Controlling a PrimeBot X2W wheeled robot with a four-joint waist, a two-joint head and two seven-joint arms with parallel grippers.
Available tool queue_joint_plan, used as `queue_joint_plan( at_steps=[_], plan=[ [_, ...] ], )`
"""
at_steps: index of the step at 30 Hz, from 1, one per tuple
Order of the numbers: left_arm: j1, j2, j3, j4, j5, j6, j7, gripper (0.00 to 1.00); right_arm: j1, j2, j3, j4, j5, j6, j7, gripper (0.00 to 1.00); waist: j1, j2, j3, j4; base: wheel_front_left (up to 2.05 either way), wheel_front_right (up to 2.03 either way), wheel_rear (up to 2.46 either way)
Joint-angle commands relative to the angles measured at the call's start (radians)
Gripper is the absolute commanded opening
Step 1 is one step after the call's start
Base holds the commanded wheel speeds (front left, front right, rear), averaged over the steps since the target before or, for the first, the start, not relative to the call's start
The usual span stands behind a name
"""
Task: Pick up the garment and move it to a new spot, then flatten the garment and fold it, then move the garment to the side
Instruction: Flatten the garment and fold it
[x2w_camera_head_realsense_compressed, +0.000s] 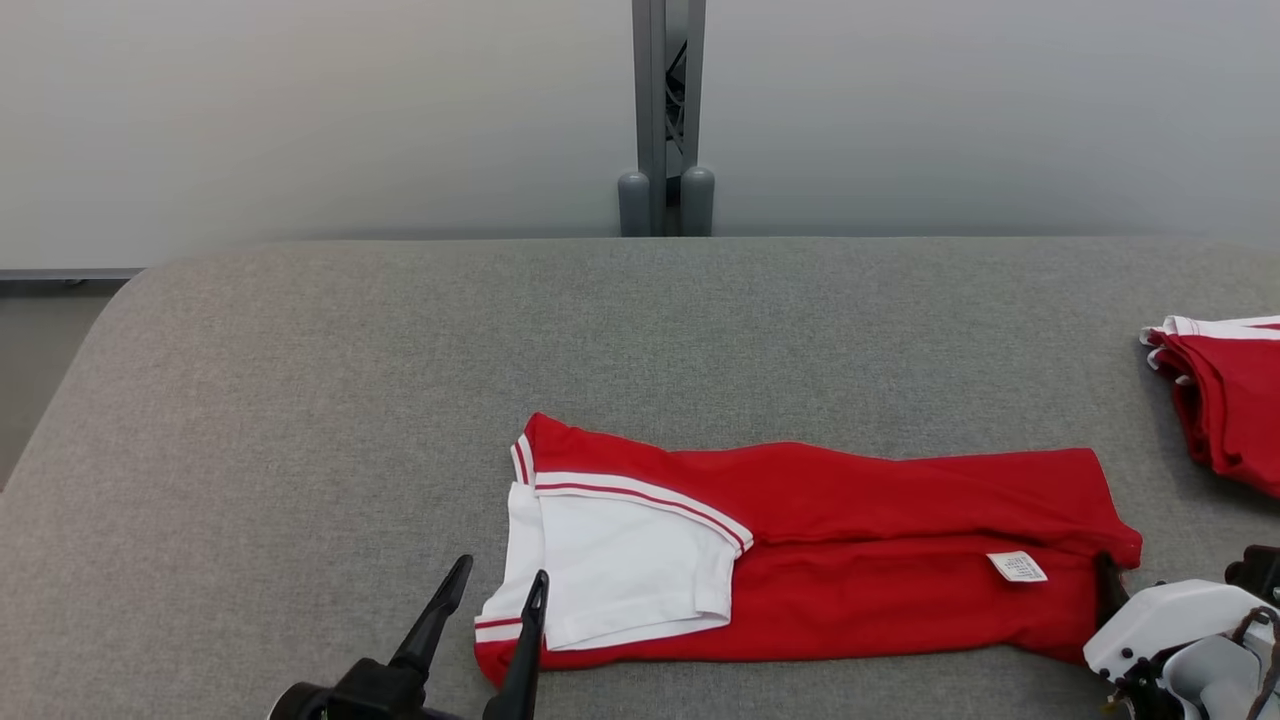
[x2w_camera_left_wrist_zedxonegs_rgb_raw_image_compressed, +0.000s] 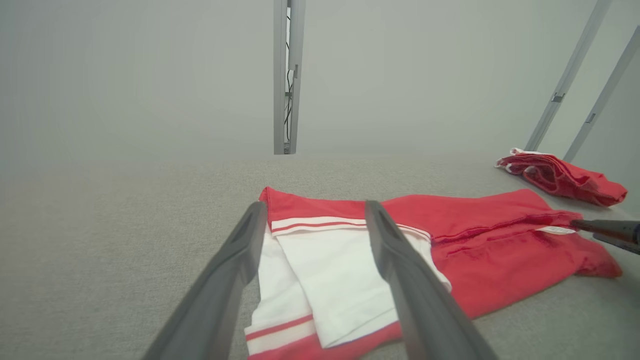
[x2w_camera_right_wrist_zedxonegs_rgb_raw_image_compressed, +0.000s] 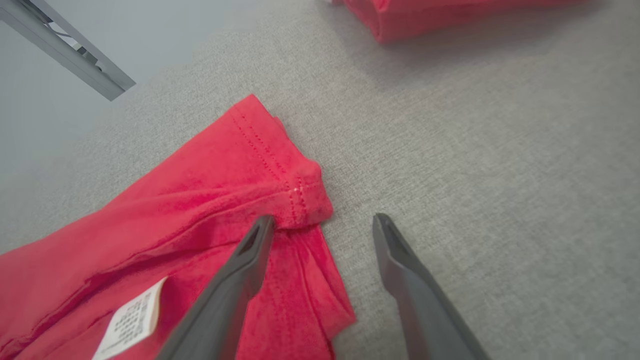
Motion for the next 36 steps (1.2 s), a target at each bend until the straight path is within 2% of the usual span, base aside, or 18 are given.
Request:
queue_joint_plan(
  at_steps=[1,8,17,23,36],
  plan=[
    [-0.024,0.008,0.001,0.0,0.01,-0.005,-0.004,1.0,-0.014,-0.004,0.004,0.007,0.0,0.0,-0.003,1.0,0.0,0.0,0.002,0.001,0.0,0.0,0.0],
    [-0.045,0.013,0.0,0.003,0.025,-0.026,-0.004,1.0,-0.032,-0.004,0.012,0.051,0.016,0.0,-0.029,1.0,0.0,0.0,0.004,0.007,0.0,0.0,0.0],
    [-0.044,0.008,-0.009,0.002,0.04,-0.044,-0.004,1.0,-0.042,-0.043,-0.007,0.063,0.044,0.0,-0.078,1.0,0.0,0.0,0.007,0.026,0.0,0.0,0.0],
    [-0.049,0.002,-0.019,-0.002,0.046,-0.054,-0.004,1.0,-0.07,-0.064,-0.015,0.076,0.023,0.0,-0.098,1.0,0.0,0.0,0.023,0.036,0.0,0.0,0.0],
    [-0.059,-0.006,0.001,0.0,0.045,-0.064,-0.004,1.0,-0.003,-0.011,-0.057,0.105,-0.073,0.0,0.035,1.0,0.0,0.0,0.039,0.057,0.0,0.0,0.0]
  ],
)
